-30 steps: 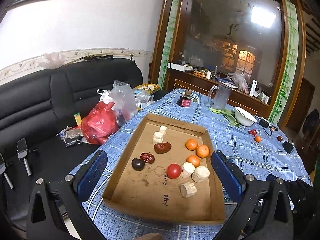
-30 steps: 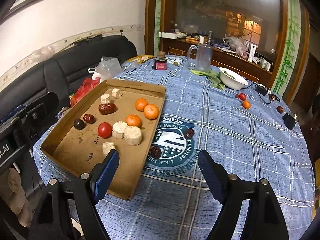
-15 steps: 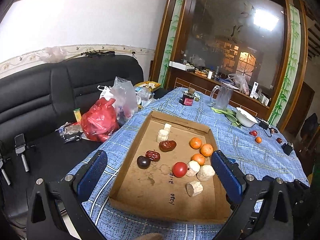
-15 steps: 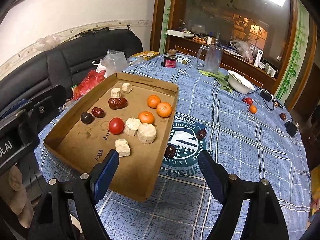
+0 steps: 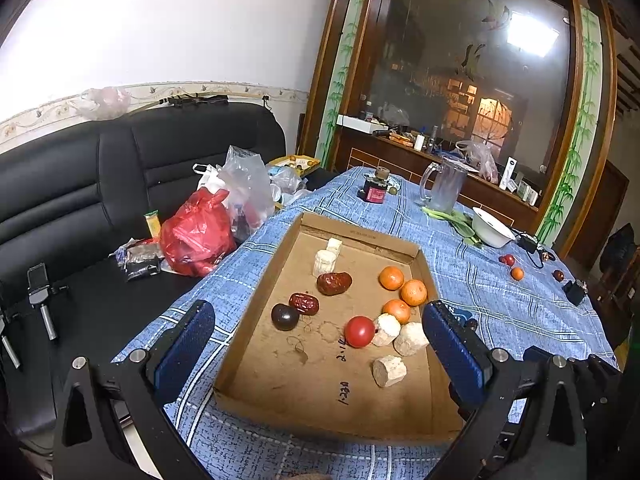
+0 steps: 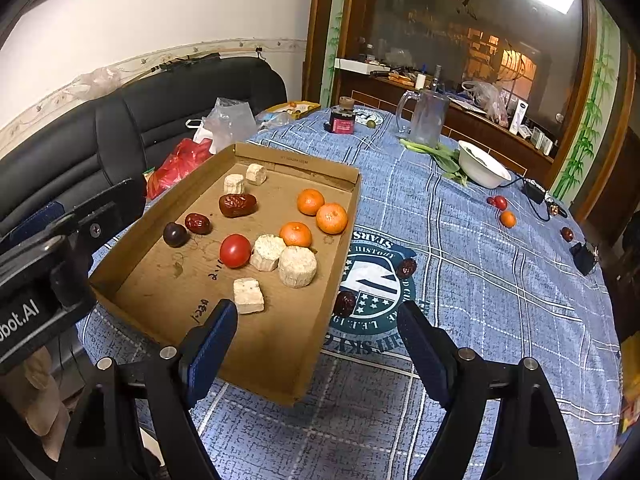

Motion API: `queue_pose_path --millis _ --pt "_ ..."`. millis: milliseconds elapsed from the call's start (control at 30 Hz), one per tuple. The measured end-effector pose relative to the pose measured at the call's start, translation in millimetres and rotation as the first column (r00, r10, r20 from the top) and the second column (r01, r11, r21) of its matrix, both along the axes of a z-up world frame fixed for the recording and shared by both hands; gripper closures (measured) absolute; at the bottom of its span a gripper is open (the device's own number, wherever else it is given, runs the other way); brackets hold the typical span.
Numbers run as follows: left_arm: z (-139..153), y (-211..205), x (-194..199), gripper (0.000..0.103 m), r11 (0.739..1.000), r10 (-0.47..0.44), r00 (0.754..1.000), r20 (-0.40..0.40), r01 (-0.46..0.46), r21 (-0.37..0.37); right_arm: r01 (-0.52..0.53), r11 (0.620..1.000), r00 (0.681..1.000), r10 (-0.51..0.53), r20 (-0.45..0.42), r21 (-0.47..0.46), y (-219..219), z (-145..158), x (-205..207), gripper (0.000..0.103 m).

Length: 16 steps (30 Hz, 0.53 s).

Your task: Organize fruits

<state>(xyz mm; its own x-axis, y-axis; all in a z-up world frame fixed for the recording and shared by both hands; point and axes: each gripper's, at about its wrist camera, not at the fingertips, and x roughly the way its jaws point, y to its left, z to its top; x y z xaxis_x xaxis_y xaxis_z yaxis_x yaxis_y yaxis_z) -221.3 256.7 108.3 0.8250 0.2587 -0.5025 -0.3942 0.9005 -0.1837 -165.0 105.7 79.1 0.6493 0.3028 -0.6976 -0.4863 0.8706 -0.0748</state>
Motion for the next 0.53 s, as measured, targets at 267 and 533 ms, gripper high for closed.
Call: queue_pose_path --millis 267,533 --pt "-2.2 -2.9 2.9 0.000 1.000 -0.008 1.000 -0.018 0.008 -0.003 -0.002 1.000 1.000 0.002 -0.004 0.001 0.2 -1.4 0.5 0.017" --pt "-9.3 -2.1 8.8 0.000 0.999 -0.016 0.998 -0.064 0.013 -0.045 0.004 1.000 1.000 -0.004 -0.008 0.009 -0.5 -2.7 1.2 0.017"
